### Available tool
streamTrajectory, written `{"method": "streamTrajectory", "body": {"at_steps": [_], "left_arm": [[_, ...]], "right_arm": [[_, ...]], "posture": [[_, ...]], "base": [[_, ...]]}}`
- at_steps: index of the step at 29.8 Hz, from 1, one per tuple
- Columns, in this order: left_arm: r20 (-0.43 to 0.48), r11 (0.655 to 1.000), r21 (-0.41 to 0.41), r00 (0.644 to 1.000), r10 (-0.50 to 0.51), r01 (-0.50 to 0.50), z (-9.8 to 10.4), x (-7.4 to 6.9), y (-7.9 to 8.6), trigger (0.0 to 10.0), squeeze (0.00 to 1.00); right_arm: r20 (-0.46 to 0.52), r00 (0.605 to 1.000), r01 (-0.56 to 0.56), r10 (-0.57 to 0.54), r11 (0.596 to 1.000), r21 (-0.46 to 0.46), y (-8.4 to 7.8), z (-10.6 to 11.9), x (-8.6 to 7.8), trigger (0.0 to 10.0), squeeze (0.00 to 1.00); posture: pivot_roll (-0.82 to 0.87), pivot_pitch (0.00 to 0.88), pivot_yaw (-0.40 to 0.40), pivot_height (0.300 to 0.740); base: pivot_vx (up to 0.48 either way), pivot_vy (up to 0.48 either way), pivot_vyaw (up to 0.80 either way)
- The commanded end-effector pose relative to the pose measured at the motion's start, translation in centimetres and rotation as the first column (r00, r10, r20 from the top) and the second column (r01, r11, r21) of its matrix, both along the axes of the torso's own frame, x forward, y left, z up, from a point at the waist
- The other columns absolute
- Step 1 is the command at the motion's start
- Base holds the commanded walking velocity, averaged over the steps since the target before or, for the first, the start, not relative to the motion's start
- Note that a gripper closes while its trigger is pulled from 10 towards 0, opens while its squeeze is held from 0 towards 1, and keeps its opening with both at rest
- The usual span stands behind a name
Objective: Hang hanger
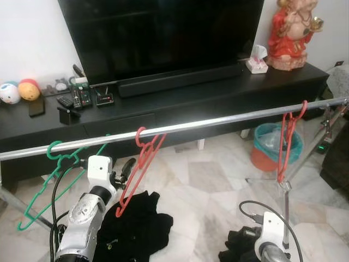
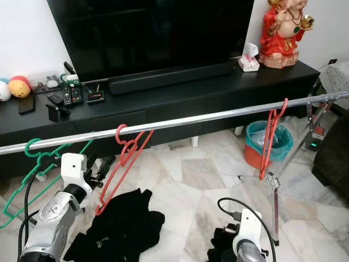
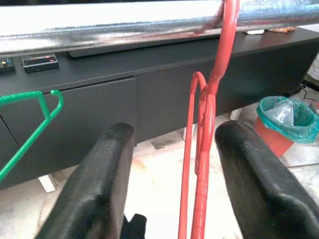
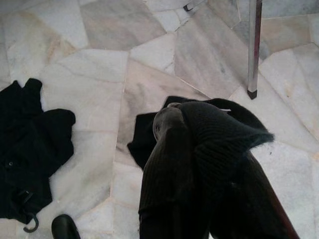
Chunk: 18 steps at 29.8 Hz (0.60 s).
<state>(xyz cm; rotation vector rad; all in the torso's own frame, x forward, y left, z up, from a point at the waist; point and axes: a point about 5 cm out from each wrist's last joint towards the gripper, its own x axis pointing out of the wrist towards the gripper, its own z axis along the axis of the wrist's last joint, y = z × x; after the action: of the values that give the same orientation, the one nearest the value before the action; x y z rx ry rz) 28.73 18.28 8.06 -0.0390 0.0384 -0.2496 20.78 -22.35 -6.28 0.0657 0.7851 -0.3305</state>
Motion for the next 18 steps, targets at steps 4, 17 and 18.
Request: {"method": "streamTrajectory", "body": {"at_steps": [4, 17, 18], "left_arm": [[-0.035, 0.997, 0.037, 0.997, -0.074, 0.075, -0.6, 0.1, -1.2, 10.0, 1.0], [-0.026, 0.991, 0.094, 0.995, -0.095, 0.097, -0.1, 2.7, -2.7, 10.0, 1.0], [-0.024, 0.99, 0.102, 0.995, -0.092, 0.094, 0.0, 3.0, -2.8, 10.0, 1.0]], "right_arm": [[0.01, 1.0, -0.009, 0.009, 1.0, 0.003, 0.1, 0.1, 0.2, 10.0, 0.0], [0.008, 1.0, -0.009, 0.009, 1.0, 0.001, 0.1, 0.1, 0.3, 10.0, 0.0], [0.009, 1.0, -0.009, 0.009, 1.0, 0.001, 0.1, 0.1, 0.3, 10.0, 0.0]], "posture": [[-0.01, 0.0, 0.026, 0.74], [-0.02, 0.0, 0.021, 0.74], [-0.02, 0.0, 0.023, 0.74]], "base": [[0.0, 0.0, 0.0], [0.0, 0.0, 0.0], [0.0, 0.0, 0.0]]}}
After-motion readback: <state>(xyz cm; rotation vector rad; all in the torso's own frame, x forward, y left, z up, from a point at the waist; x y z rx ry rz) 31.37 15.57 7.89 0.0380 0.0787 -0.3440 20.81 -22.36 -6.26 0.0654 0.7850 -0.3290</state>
